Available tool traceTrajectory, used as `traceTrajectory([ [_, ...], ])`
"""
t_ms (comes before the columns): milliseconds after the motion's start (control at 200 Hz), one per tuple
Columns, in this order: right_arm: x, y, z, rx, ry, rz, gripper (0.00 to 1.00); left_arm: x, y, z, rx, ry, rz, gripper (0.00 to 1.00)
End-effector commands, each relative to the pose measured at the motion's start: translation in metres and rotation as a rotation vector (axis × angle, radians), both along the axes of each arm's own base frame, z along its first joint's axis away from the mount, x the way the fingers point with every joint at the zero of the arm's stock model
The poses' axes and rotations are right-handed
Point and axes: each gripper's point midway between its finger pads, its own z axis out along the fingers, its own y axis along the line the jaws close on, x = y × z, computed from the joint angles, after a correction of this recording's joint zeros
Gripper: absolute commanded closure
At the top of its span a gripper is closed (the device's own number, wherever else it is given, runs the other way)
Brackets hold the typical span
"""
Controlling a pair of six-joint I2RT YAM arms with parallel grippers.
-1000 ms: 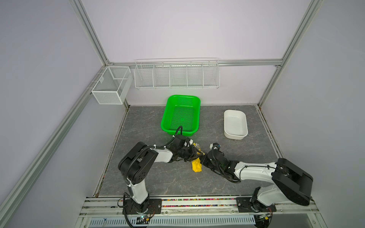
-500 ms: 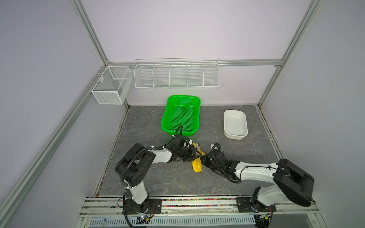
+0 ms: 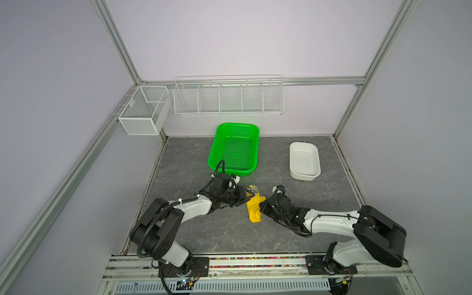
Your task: Place the utensils on the paper napkin and roll it up
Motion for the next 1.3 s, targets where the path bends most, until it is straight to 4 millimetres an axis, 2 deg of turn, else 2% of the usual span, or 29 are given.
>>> traceTrajectory([
  [0,0.004,-0.002,-0.001,0.028,0.023,-0.045,0.92,-0.014,0.022,-0.018,0.108,0.004,0.004,0.57],
  [125,0.004,-0.001,0.0,0.03,0.02,-0.043,0.92,-0.029,0.038,-0.031,0.176,0.013,0.001,0.63],
  [215,0.004,-0.001,0.0,0.031,0.02,-0.043,0.92,-0.03,0.04,-0.036,0.187,0.026,0.009,0.7],
  [445,0.004,0.0,0.001,0.034,0.019,-0.04,0.92,-0.007,0.018,-0.023,0.113,0.003,0.006,0.78],
  [625,0.004,0.0,0.001,0.034,0.019,-0.04,0.92,-0.002,-0.002,-0.023,0.048,0.022,-0.036,0.82],
  [785,0.004,0.0,0.001,0.034,0.018,-0.041,0.92,-0.005,-0.015,-0.029,0.043,0.032,-0.072,0.83],
  [985,0.005,0.001,0.002,0.038,0.018,-0.036,0.91,-0.01,-0.02,-0.049,0.071,0.07,-0.094,0.83],
  [1155,0.007,0.0,0.006,0.05,0.016,-0.032,0.83,-0.015,-0.019,-0.057,0.074,0.088,-0.099,0.83],
  [1300,0.01,0.002,0.014,0.075,0.026,-0.013,0.59,-0.015,-0.022,-0.056,0.068,0.088,-0.109,0.83],
])
